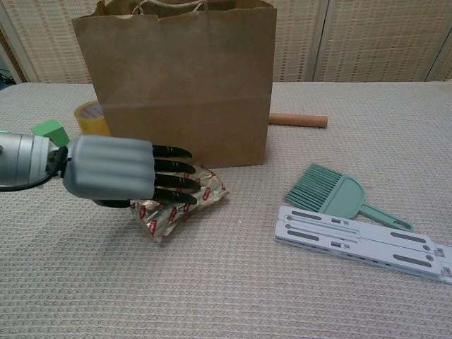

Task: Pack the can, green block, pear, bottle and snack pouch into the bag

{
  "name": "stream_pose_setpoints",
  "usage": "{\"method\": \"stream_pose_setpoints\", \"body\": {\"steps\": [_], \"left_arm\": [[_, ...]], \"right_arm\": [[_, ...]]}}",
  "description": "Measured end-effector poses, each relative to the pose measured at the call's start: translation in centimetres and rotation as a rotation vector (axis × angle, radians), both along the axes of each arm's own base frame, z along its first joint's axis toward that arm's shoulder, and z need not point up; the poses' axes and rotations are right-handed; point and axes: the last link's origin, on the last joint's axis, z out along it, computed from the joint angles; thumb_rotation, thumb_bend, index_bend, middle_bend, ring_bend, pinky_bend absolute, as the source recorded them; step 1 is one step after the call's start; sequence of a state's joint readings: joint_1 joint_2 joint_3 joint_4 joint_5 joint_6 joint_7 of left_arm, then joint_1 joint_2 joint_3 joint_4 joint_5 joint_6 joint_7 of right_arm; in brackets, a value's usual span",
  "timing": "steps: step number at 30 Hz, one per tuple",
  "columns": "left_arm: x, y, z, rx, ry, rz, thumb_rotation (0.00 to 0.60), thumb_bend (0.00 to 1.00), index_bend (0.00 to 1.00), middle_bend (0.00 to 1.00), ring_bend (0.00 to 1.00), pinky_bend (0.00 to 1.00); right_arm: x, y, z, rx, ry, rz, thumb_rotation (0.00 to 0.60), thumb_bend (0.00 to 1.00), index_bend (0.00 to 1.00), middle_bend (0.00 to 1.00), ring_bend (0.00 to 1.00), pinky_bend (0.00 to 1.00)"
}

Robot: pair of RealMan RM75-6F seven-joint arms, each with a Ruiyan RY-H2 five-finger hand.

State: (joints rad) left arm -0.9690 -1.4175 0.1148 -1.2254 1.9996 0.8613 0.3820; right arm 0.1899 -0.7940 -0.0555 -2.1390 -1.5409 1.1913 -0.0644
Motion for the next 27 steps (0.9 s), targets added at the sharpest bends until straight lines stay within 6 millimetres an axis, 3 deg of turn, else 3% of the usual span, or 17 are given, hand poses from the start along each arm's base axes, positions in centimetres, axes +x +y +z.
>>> {"method": "stream_pose_setpoints", "body": {"steps": [12, 16, 18, 21, 23, 27], "left_arm": [[-1.1, -0.6, -1.5, -0.018, 0.002, 0.036, 0.600, 0.35, 0.00, 0.00, 0.00, 0.04], [-1.5, -0.6, -2.0, -0.024, 0.005, 0.044, 0.600, 0.40, 0.01, 0.00, 0.00, 0.15], [-1.6, -0.8, -2.1, -0.035, 0.003, 0.044, 0.600, 0.46, 0.10, 0.08, 0.06, 0.27], [-1.5, -1.1, -2.1, -0.055, -0.013, 0.033, 0.600, 0.61, 0.39, 0.40, 0.34, 0.54], [-1.4, -1.4, -1.9, -0.074, -0.033, 0.022, 0.600, 0.67, 0.51, 0.54, 0.48, 0.66], [-1.4, -1.8, -1.2, -0.110, -0.060, 0.008, 0.600, 0.74, 0.65, 0.70, 0.64, 0.77]], "right_arm": [[-0.1, -0.1, -0.1, -0.002, -0.001, -0.005, 0.600, 0.10, 0.00, 0.00, 0.00, 0.00], [-0.2, -0.2, -0.3, 0.002, 0.001, -0.008, 0.600, 0.10, 0.00, 0.00, 0.00, 0.00], [-0.2, -0.2, -0.3, 0.001, 0.001, -0.009, 0.600, 0.10, 0.00, 0.00, 0.00, 0.00], [-0.2, -0.1, -0.3, 0.003, 0.002, -0.008, 0.600, 0.10, 0.00, 0.00, 0.00, 0.00], [-0.2, -0.1, -0.3, 0.006, 0.003, -0.009, 0.600, 0.10, 0.00, 0.00, 0.00, 0.00], [-0.1, 0.0, -0.4, 0.009, 0.004, -0.008, 0.600, 0.10, 0.00, 0.00, 0.00, 0.00]]}}
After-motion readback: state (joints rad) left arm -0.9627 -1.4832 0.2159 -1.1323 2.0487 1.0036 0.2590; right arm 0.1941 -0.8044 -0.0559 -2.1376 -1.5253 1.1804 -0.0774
